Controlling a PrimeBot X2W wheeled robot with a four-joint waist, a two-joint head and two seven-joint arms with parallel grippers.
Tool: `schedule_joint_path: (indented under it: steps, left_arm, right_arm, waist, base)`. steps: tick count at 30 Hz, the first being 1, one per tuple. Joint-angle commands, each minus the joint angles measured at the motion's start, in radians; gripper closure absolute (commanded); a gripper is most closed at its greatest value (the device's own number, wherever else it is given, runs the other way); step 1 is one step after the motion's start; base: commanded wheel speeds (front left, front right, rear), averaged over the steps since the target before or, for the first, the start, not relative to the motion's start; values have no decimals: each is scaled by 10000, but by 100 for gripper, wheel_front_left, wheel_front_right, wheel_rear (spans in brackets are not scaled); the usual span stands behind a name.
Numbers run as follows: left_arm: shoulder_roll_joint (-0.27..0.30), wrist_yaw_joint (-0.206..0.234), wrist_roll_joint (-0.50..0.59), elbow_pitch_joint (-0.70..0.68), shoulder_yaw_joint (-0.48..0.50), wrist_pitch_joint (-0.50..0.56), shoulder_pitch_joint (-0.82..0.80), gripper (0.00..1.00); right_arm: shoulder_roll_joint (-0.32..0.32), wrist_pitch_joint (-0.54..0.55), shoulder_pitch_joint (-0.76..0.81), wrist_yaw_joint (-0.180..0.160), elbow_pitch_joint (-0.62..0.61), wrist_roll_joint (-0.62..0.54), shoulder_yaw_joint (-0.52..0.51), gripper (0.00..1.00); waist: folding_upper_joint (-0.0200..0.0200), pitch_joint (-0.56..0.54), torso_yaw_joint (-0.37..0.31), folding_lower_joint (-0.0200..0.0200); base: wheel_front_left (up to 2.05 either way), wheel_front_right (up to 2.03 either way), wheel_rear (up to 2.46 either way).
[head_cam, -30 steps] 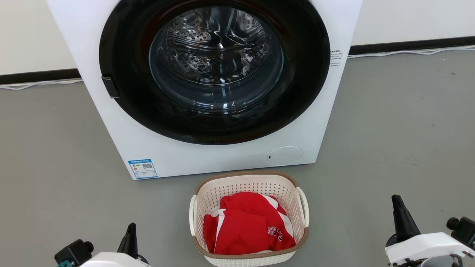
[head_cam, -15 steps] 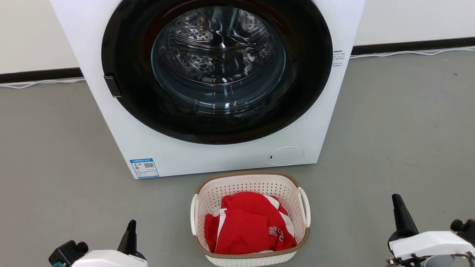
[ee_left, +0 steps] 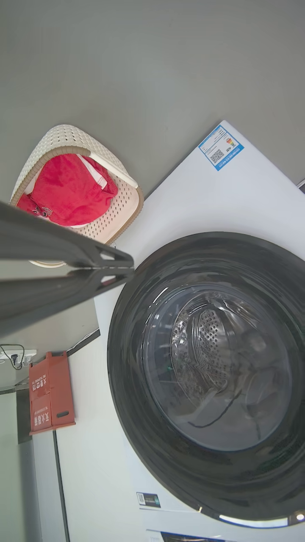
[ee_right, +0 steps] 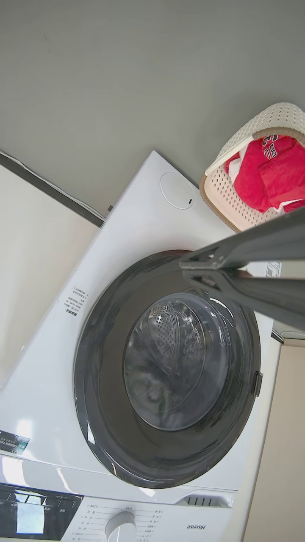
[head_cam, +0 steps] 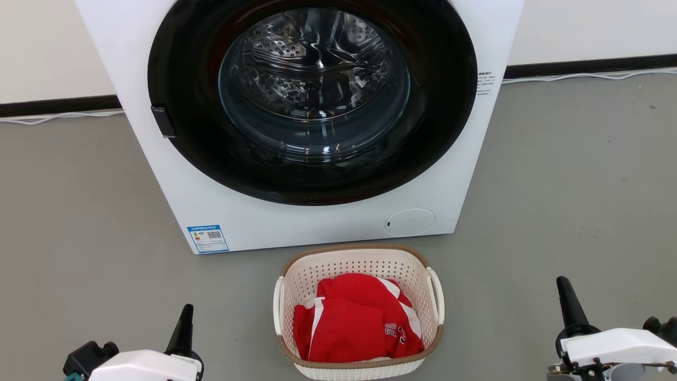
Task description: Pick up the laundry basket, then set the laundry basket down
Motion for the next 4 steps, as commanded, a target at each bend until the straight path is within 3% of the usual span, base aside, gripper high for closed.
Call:
schedule_joint_path:
  steps: [1,4]
  left_arm:
    - [44,-125,-257,-332,247,66,-537,100]
    - [34,-168,-578,-380,290,155,-554,100]
  right_arm:
    - [-50,116,-468,46,-362,272,50,100]
    - [-10,203,-479,47,-393,601,21,100]
  waist:
    - [-1,1,5,-1]
    - [-1,2,17,-1]
  base:
    - [0,0,0]
    - [0,0,0]
